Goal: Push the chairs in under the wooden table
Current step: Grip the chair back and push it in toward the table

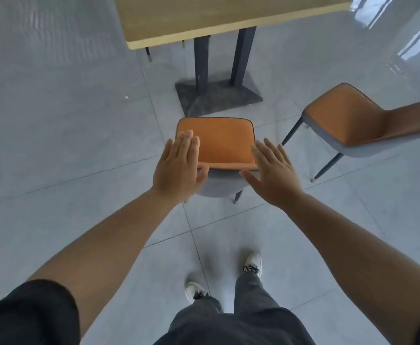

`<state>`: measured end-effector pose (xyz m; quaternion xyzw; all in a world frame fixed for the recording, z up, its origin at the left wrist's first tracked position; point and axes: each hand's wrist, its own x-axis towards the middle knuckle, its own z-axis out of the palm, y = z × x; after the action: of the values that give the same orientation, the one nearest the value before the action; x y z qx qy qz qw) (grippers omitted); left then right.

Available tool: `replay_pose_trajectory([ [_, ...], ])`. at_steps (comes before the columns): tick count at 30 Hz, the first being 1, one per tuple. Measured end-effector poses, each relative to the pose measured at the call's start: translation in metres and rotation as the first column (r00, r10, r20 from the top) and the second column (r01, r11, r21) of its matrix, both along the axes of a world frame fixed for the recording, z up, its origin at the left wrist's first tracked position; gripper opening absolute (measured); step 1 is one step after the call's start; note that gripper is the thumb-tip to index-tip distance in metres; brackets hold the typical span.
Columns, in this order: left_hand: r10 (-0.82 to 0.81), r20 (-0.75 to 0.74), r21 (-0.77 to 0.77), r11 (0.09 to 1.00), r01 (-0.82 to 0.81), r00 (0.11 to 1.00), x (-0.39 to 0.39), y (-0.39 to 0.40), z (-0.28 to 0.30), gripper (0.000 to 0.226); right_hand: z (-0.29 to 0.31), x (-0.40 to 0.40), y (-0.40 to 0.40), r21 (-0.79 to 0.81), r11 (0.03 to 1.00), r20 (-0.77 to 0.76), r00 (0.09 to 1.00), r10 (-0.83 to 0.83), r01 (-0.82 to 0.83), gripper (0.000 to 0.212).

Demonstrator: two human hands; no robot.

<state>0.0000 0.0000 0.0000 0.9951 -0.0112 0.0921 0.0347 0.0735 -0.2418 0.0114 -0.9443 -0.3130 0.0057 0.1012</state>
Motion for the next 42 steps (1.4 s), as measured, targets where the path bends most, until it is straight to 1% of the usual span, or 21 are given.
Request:
replay_pose_trajectory([
  [2,0.002,-0.076,-0.007,1.000,-0.003,0.997,0.006,0.000,-0.010,0.074,-0.012,0.001,0.002,-0.037,0.999,-0.026,1.000,0.018,-0.019,0.077],
  [4,-0.008,-0.153,0.016,1.000,0.010,0.988,0.008,0.001,-0.025,0.077,-0.027,0.001,0.005,-0.078,0.996,-0.060,0.998,0.034,-0.039,0.079],
  [6,-0.036,-0.233,0.015,0.999,0.041,0.972,0.012,0.000,-0.037,0.080,-0.039,0.005,0.008,-0.084,0.995,-0.098,0.995,0.035,-0.044,0.080],
  [7,-0.049,-0.250,0.011,0.999,0.054,0.967,0.013,0.000,-0.041,0.079,-0.043,0.008,0.008,-0.074,0.996,-0.112,0.993,0.031,-0.040,0.078],
  [12,-0.051,-0.207,-0.058,0.998,0.040,0.977,0.018,0.000,-0.048,0.061,-0.054,0.019,0.007,0.003,1.000,-0.130,0.992,0.007,-0.007,0.059],
  [15,-0.046,-0.197,-0.067,0.997,0.033,0.979,0.020,-0.004,-0.048,0.055,-0.056,0.023,0.004,0.039,0.999,-0.123,0.992,0.021,-0.016,0.053],
  [18,-0.020,-0.207,-0.072,0.997,0.005,0.978,0.020,-0.016,-0.048,0.052,-0.056,0.028,-0.005,0.040,0.998,-0.132,0.990,0.046,-0.042,0.052],
  [24,0.072,-0.214,-0.081,0.993,-0.091,0.974,0.021,-0.055,-0.049,0.057,-0.057,0.053,-0.040,0.022,0.990,-0.159,0.978,0.138,-0.136,0.053],
  [28,0.174,-0.243,-0.085,0.976,-0.199,0.954,0.028,-0.096,-0.049,0.064,-0.058,0.077,-0.072,0.025,0.975,-0.154,0.963,0.221,-0.219,0.052],
  [34,0.254,-0.267,-0.091,0.954,-0.286,0.930,0.049,-0.150,-0.049,0.060,-0.054,0.118,-0.114,0.032,0.953,-0.167,0.938,0.303,-0.302,0.056],
  [42,0.316,-0.335,-0.088,0.927,-0.363,0.888,0.075,-0.171,-0.045,0.064,-0.056,0.157,-0.128,0.033,0.925,-0.167,0.911,0.378,-0.378,0.059],
])
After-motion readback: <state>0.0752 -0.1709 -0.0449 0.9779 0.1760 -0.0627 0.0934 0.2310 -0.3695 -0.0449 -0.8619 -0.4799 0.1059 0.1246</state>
